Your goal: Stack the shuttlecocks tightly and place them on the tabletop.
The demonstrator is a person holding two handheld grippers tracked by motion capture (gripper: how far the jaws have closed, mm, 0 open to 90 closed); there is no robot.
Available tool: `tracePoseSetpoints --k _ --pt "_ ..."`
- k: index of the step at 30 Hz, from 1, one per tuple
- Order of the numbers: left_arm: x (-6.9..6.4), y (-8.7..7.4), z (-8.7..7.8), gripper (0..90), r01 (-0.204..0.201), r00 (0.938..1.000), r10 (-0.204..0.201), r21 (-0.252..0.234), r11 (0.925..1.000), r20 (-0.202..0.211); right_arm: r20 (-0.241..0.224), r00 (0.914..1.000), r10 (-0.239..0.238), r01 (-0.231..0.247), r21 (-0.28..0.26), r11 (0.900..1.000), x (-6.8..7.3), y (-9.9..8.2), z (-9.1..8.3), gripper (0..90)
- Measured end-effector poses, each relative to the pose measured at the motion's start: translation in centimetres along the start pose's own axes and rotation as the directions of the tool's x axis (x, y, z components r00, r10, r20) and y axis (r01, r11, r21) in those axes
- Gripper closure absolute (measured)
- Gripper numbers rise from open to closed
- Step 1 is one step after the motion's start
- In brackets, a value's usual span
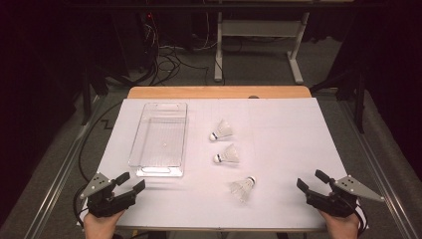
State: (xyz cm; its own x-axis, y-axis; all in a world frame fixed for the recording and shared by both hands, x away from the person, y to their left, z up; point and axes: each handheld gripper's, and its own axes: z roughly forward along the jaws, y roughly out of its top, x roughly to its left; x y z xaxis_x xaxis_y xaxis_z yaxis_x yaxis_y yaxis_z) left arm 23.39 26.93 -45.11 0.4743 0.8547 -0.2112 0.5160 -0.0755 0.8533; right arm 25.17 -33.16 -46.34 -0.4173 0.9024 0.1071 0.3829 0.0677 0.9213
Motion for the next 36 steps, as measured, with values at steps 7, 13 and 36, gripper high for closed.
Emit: tracePoseSetpoints --k 7,13,36 --pt "-0.6 0.1 0.2 33.1 0.004 1.0 -0.004 0.015 0.9999 0.009 -0.001 1.0 0.003 -0.003 0.001 1.0 0.0 0.0 0.0 23.7" --pt "-1.0 0.2 0.2 33.3 0.0 0.9997 0.0 0.01 0.9999 0.024 -0.004 1.0 0.002 -0.002 0.003 1.0 0.0 0.0 0.1 23.9" --pt "-2.4 0.9 0.8 33.4 -0.05 0.9981 0.049 0.011 0.9987 0.037 -0.008 1.0 -0.006 0.006 0.004 1.0 0.0 0.0 0.1 24.2"
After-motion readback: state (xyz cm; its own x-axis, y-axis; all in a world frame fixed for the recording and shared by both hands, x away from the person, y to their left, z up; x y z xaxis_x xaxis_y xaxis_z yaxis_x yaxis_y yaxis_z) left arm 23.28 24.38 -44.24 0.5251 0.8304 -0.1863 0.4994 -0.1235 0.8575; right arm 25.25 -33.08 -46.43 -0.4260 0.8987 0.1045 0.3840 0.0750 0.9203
